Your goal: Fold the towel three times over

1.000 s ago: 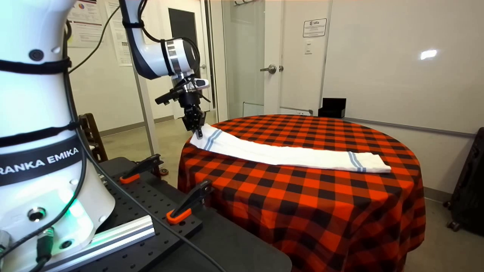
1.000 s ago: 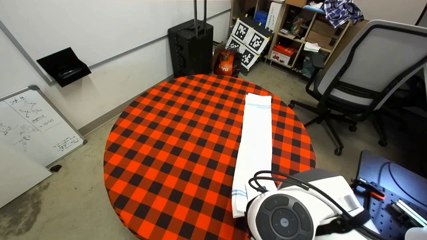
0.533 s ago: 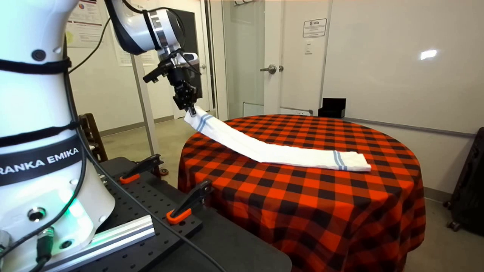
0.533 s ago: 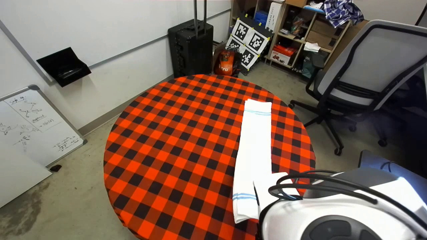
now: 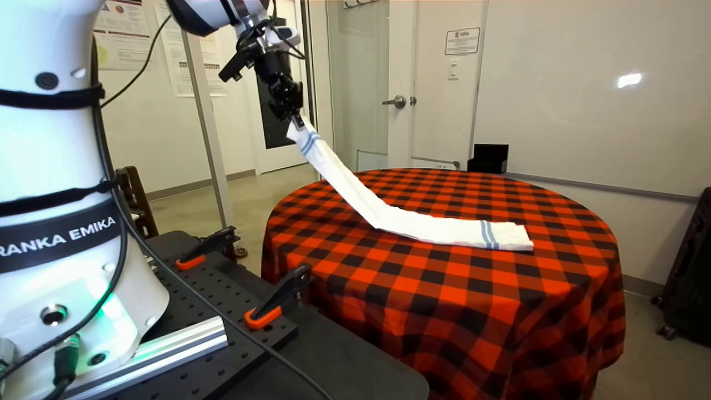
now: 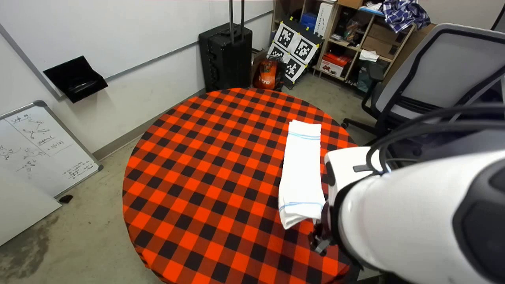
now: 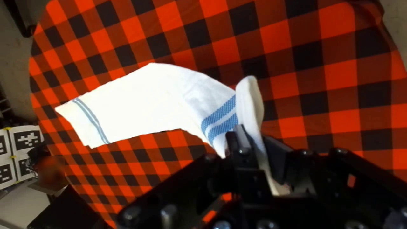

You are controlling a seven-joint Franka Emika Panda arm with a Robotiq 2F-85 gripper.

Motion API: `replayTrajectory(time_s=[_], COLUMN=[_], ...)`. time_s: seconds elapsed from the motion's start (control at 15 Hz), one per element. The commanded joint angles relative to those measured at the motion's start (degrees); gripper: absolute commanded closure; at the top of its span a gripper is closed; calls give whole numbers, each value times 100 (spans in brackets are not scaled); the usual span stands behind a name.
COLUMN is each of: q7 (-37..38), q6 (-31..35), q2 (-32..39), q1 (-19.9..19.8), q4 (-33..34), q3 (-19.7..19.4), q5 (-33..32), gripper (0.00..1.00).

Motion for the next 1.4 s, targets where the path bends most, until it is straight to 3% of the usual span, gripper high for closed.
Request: replayTrajectory(time_s=[0.0, 0.4, 0.87, 1.33], q7=[-189, -653, -1215, -1274], q6=[-21, -86, -68, 5], q2=[-520, -1063, -1851, -2545], q1=[-570, -1122, -1316, -1399], q4=[-218, -195, -150, -145], q3=[4, 75, 243, 459], q5=[70, -10, 92, 357], gripper=[98, 98, 98, 98])
